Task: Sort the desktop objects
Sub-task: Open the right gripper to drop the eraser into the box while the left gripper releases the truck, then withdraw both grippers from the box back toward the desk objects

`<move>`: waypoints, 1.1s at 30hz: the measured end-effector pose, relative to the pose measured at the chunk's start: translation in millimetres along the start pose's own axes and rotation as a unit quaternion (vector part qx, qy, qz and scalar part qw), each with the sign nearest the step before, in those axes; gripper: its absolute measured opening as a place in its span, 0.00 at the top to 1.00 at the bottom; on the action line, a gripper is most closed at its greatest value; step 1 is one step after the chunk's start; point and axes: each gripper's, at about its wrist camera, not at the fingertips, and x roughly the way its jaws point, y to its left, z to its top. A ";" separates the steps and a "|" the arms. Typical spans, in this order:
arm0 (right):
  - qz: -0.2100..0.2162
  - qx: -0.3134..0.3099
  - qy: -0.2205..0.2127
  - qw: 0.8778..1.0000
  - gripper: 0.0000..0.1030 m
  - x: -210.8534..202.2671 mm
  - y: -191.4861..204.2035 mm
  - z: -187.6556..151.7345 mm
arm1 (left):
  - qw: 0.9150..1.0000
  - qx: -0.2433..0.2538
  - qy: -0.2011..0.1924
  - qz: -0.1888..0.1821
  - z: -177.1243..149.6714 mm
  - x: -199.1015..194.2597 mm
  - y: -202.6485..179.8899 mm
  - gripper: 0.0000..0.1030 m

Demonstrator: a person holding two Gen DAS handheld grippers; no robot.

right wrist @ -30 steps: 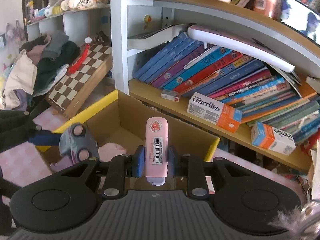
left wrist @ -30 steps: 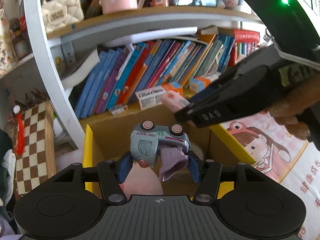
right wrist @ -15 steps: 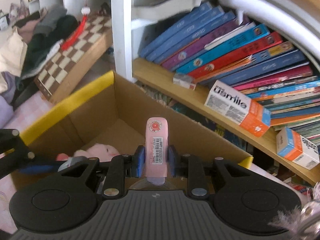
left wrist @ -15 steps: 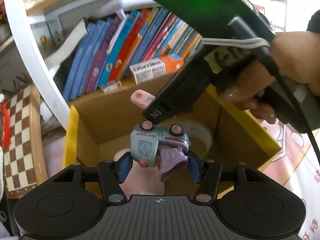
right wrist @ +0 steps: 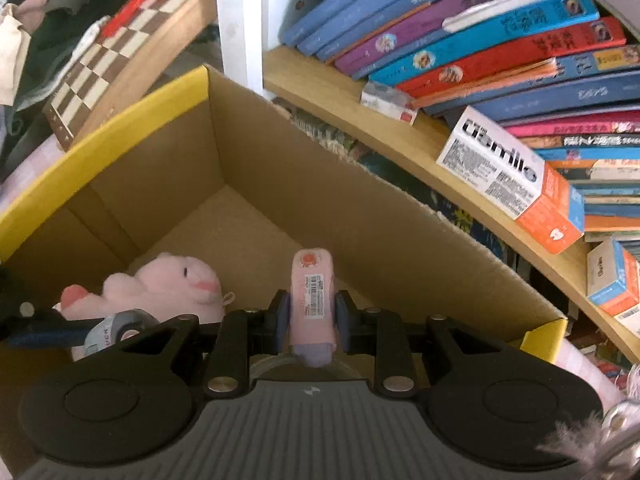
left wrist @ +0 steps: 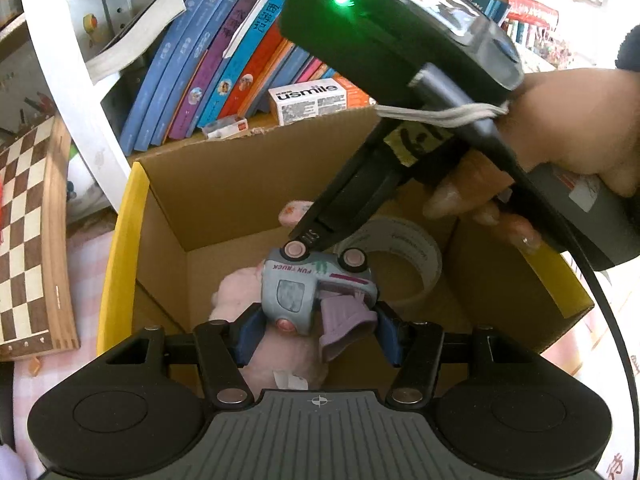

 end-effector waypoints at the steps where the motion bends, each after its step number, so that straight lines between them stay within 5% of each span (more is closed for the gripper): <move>1: 0.001 0.002 0.003 1.000 0.77 1.2 -0.5 0.3 | 1.000 0.001 0.000 0.002 -0.3 -0.2 -0.3 0.44; 10: 0.009 0.009 0.002 1.000 0.73 1.2 0.3 -0.4 | 1.000 0.003 -0.009 0.014 -0.2 -2.4 1.2 0.41; 15: 0.003 0.009 -0.008 1.000 0.55 -4.1 2.7 -2.1 | 0.999 -0.001 -0.011 0.039 0.2 -7.5 3.3 0.16; 18: -0.005 0.021 -0.023 1.000 0.40 -11.0 1.1 -3.7 | 0.999 -0.006 -0.013 0.045 -0.8 -12.4 5.9 0.16; 33: -0.007 0.053 -0.095 0.994 0.30 -77.3 -2.9 -12.5 | 0.994 -0.023 -0.092 0.049 -1.2 -56.4 7.7 0.10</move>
